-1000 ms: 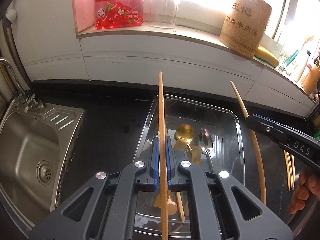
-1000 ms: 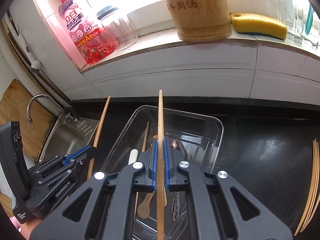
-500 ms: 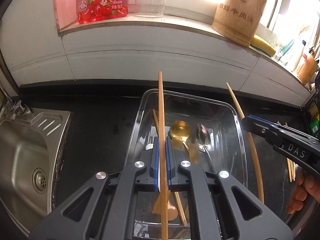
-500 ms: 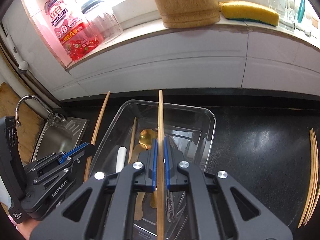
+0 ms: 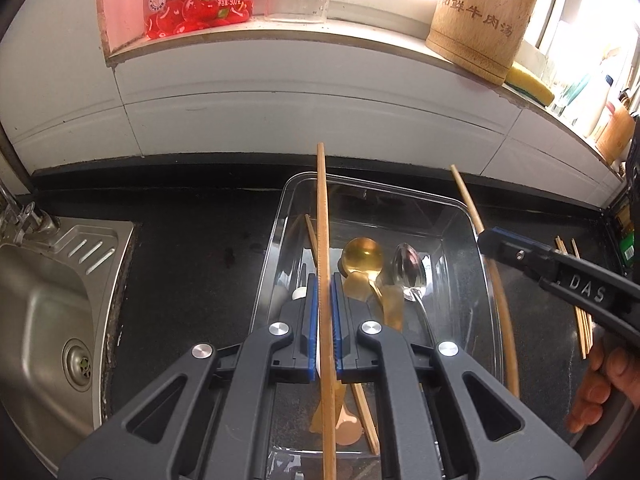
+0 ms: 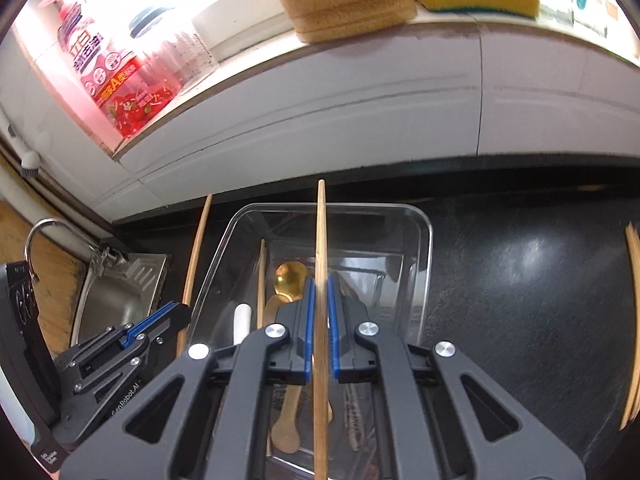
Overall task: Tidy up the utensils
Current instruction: 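Open both grippers to drop the chopsticks into the tray, then move both open grippers back over the loose chopsticks on the counter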
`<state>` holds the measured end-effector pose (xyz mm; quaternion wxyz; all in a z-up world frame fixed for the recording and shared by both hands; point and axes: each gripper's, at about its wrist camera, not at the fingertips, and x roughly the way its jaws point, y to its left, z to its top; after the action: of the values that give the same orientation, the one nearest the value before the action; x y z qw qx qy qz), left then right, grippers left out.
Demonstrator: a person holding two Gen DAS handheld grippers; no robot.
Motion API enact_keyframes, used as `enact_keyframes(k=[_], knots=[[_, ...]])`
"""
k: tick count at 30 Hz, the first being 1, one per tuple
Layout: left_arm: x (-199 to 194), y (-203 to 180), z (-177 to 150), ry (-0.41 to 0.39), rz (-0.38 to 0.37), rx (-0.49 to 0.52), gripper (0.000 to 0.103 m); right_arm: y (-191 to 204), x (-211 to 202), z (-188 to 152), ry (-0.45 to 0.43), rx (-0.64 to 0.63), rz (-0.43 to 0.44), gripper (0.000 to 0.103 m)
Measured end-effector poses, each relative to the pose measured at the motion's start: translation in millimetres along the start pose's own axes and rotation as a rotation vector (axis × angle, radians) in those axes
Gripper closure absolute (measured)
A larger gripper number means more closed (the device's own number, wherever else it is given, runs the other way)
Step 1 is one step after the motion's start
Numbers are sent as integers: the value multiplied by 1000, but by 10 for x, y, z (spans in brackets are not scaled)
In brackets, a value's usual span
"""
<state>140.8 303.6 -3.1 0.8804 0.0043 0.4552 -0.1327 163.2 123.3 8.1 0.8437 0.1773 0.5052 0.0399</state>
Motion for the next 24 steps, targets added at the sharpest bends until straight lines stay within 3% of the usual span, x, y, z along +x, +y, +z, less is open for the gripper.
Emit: enact_keyframes(k=[9,10,11,12,13,14,20,24], knots=[[26,-16,30,14,-6,14,97,1,15,-18,-9,10,-20,96],[22,-22,37,12,4,18,92,-1,2,-6,-17,8,-24,95],[21,-19,41,13,8,20,87,-9,-9,4,-21,8,-30,87],[15,-16,48,12,16,18,60,-25,-26,17,-28,14,-30,48],[-3,-7,49,0,25,10,27,-42,-51,25,-41,25,-26,23],[-37,4,44,-21,35,-3,23,-63,-95,32,-68,40,-20,6],[-93,12,37,-35,55,2,22,-134,-243,95,-110,69,-1,6],[-137,-4,27,-40,63,0,11,-225,-335,117,-137,93,-17,6]])
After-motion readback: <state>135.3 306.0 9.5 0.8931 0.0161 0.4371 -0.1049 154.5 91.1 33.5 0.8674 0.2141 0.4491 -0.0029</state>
